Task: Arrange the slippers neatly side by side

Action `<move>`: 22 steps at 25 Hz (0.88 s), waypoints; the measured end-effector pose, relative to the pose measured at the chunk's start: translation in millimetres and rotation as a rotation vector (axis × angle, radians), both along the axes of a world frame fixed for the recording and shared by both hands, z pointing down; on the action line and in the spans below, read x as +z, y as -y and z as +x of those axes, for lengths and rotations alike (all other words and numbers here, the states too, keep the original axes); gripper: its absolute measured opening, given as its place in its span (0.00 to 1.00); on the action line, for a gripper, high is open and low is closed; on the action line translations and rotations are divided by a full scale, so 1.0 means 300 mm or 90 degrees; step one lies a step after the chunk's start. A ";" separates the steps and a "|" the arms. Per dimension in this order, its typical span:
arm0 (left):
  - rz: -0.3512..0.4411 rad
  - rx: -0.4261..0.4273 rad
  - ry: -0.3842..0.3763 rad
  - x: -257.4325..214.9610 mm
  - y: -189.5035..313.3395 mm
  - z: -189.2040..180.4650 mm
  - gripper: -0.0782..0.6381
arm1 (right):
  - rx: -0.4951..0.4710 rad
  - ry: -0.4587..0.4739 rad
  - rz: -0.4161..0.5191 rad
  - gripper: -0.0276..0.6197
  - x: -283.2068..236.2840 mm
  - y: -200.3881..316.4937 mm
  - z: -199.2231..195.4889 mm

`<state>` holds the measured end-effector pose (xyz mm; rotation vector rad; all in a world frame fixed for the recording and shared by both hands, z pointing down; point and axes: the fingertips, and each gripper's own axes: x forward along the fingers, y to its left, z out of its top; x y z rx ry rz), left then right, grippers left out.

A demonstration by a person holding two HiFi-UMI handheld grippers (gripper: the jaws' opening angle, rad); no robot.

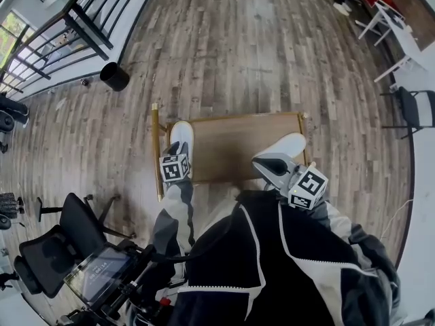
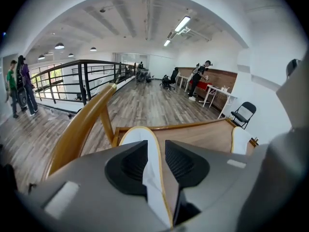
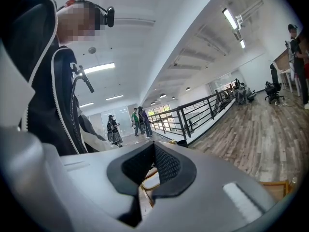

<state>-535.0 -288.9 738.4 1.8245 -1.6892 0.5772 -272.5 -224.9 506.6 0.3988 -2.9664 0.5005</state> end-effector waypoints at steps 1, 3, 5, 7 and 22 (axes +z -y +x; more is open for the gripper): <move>0.022 0.012 -0.009 -0.038 0.009 0.025 0.29 | 0.000 0.002 0.001 0.05 -0.001 0.004 -0.003; 0.075 0.048 -0.020 -0.143 0.020 0.092 0.29 | 0.002 0.009 0.010 0.05 -0.016 0.006 -0.010; 0.135 0.093 -0.026 -0.264 0.025 0.174 0.28 | 0.004 0.015 0.020 0.05 -0.036 0.010 -0.017; 0.199 0.139 -0.039 -0.392 0.025 0.264 0.27 | 0.004 0.020 0.027 0.05 -0.052 0.020 -0.024; 0.478 0.380 -0.213 -0.971 -0.269 0.632 0.14 | -0.010 0.051 0.065 0.05 -0.131 -0.006 -0.081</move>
